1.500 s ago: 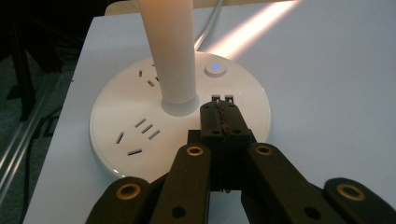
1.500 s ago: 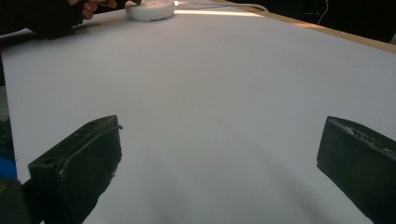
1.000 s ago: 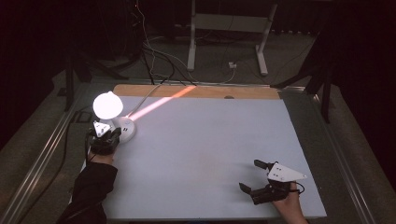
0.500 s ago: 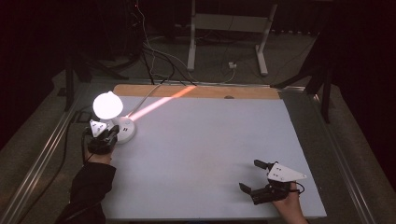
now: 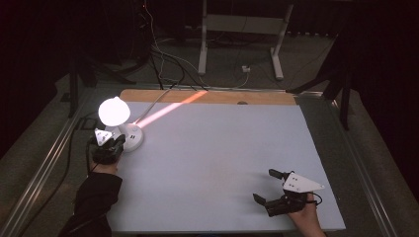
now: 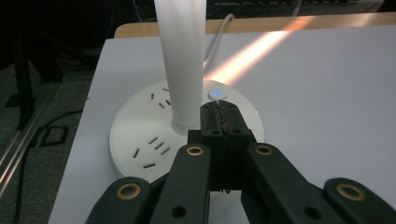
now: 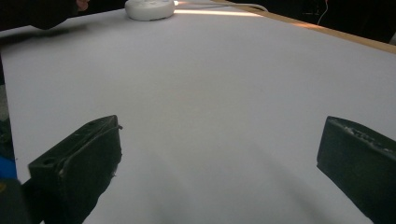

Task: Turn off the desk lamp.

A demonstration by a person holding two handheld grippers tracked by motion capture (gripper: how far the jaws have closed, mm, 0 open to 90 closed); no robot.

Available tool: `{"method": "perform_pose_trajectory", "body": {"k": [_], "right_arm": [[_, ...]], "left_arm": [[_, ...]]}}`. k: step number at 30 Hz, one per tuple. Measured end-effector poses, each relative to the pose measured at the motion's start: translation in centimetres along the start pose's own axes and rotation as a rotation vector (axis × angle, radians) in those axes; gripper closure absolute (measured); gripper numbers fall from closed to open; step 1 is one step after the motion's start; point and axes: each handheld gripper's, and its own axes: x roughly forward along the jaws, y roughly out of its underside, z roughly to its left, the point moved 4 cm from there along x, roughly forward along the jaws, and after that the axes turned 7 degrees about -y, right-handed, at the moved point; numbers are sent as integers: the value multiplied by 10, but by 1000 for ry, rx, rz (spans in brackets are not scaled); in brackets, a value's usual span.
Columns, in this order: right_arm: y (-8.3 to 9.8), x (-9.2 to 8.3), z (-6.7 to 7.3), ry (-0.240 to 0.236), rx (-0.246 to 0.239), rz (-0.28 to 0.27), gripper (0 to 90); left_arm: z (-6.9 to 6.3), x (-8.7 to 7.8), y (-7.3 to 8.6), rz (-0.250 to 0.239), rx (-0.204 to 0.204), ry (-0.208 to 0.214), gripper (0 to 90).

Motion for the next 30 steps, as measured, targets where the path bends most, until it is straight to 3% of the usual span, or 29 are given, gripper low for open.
{"method": "perform_pose_trajectory", "body": {"k": [23,30], "right_arm": [[1,1,0,-3,2,5,0],[1,2,0,-4,2,8,0]], "left_arm": [[-6,14,12,55,44,12,900],[-7,15,13,51,69,3,900]]}}
